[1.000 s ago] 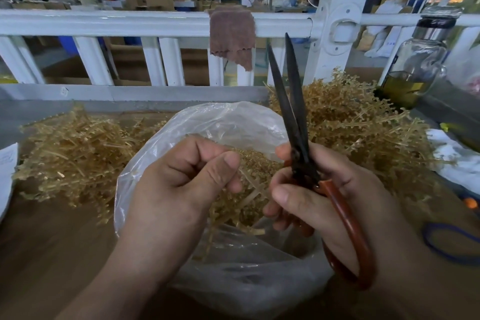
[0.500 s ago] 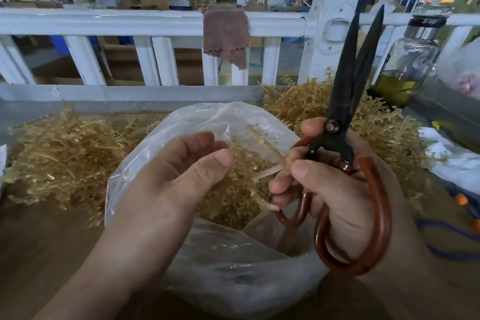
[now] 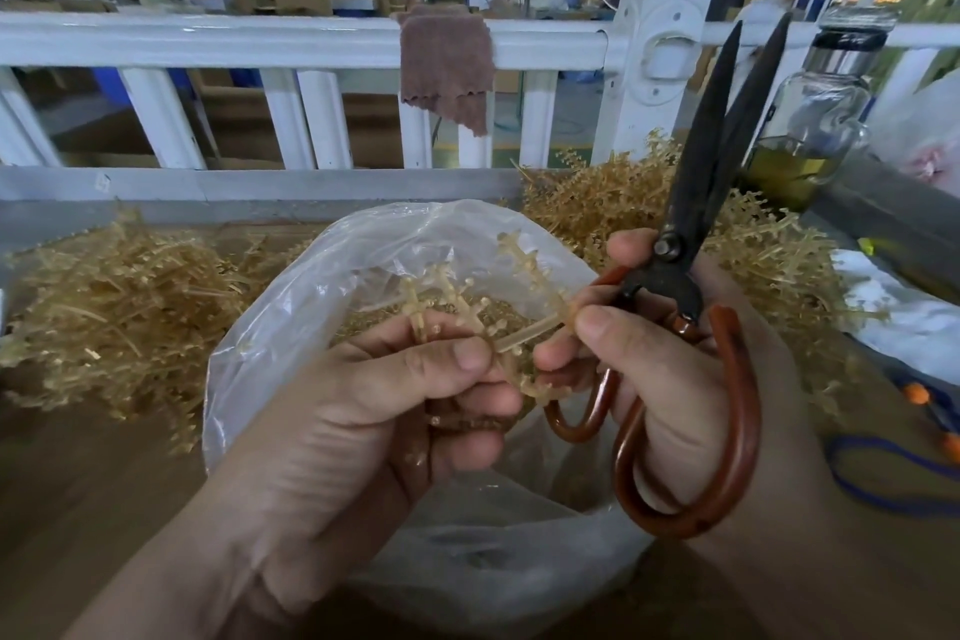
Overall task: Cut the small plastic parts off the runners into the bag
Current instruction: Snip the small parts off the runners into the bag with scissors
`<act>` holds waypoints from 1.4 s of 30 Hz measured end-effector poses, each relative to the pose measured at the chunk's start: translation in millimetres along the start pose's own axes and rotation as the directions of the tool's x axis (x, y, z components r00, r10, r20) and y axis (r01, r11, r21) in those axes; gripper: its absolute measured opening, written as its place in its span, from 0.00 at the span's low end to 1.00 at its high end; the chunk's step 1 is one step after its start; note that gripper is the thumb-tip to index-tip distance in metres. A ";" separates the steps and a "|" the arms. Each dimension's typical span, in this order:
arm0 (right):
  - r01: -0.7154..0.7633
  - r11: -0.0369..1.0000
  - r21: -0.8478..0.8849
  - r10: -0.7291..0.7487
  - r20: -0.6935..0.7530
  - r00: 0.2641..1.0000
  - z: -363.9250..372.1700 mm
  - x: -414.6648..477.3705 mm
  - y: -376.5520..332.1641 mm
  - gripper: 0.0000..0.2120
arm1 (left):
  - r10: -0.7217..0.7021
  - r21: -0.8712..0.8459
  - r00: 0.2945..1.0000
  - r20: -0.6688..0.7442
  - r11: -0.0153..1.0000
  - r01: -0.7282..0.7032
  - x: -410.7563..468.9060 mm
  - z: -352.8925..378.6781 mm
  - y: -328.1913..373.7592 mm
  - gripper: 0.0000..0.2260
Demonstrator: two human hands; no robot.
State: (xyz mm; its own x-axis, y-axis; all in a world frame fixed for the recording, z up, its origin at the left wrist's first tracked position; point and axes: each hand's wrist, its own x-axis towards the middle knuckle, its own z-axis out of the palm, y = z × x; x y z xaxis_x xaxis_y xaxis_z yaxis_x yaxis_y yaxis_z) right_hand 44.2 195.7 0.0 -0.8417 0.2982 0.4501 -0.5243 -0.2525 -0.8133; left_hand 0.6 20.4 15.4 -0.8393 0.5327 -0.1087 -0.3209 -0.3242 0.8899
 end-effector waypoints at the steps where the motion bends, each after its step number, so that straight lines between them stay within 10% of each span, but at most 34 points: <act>1: -0.012 1.000 -0.014 0.012 0.001 1.000 -1.0 -0.5 0.3 0.16 | 0.014 0.004 1.000 -0.007 1.000 -0.014 0.8 0.7 -1.1 0.09; 18: 0.037 0.809 -0.587 -0.030 0.021 0.999 -13.8 3.5 -30.9 0.19 | 0.327 0.026 0.933 -0.148 0.945 -0.327 10.6 -6.0 -1.6 0.12; 25: 0.125 0.548 -0.827 0.284 0.324 0.902 -12.8 1.3 -38.5 0.20 | 0.395 0.043 0.892 -0.222 0.918 -0.395 6.5 -4.5 2.4 0.11; 42: 0.195 0.250 -0.948 0.494 0.298 0.817 -25.4 12.4 -58.2 0.20 | 0.471 -0.009 0.843 -0.260 0.871 -0.490 6.3 -5.4 6.3 0.09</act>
State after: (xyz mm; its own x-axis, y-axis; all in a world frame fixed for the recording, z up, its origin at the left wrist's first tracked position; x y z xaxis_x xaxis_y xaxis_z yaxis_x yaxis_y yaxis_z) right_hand 67.5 237.4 43.5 -0.9849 -0.1560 0.0755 -0.1731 0.8680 -0.4653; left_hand -9.1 17.4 18.0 -0.9727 0.0928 0.2127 0.1278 -0.5511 0.8246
